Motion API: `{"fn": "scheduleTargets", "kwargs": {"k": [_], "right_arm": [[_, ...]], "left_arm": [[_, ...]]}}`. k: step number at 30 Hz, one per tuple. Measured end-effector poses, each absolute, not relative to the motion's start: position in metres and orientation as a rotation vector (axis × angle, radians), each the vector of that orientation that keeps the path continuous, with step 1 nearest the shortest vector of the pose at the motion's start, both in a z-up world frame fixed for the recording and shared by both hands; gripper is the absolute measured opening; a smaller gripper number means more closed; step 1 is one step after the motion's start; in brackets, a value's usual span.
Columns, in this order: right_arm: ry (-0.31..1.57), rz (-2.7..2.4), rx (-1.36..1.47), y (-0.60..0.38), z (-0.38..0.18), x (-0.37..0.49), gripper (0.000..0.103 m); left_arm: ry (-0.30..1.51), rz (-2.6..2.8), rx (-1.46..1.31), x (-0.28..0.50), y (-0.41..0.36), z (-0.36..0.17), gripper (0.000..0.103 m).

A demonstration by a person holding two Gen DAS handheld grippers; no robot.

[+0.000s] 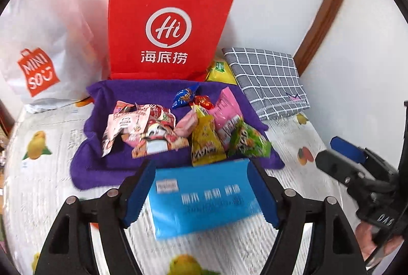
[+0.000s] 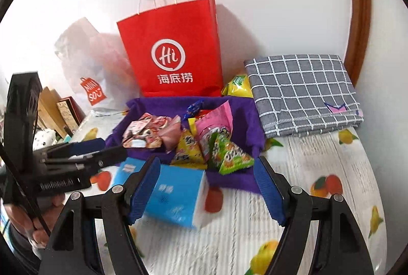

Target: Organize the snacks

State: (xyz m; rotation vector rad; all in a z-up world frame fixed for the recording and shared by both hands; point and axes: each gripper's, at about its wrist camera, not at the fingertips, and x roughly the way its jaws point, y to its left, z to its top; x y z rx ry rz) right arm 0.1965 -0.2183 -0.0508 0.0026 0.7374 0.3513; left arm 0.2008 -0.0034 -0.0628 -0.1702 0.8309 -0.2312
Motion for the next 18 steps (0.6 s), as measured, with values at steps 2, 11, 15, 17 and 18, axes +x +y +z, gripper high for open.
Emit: {"fn": "scheduleTargets", "kwargs": {"k": [2, 11, 15, 17, 18], "right_arm": [[0.737, 0.326, 0.012, -0.22, -0.045, 0.184, 0.075], [0.731, 0.256, 0.055, -0.235, -0.033, 0.123, 0.084], [0.724, 0.234, 0.07, -0.24, -0.034, 0.098, 0.091], [0.72, 0.221, 0.061, -0.241, -0.034, 0.083, 0.091], [0.717, 0.219, 0.061, -0.242, -0.033, 0.079, 0.092]], "left_arm": [[0.817, -0.226, -0.164, 0.188, -0.005, -0.058, 0.075], [0.756, -0.153, -0.1, 0.121, -0.02, -0.038, 0.082], [0.739, -0.142, -0.096, 0.094, -0.022, -0.037, 0.084], [0.734, -0.136, -0.088, 0.083, -0.024, -0.037, 0.084], [0.727, -0.13, -0.084, 0.076, -0.024, -0.037, 0.084]]}}
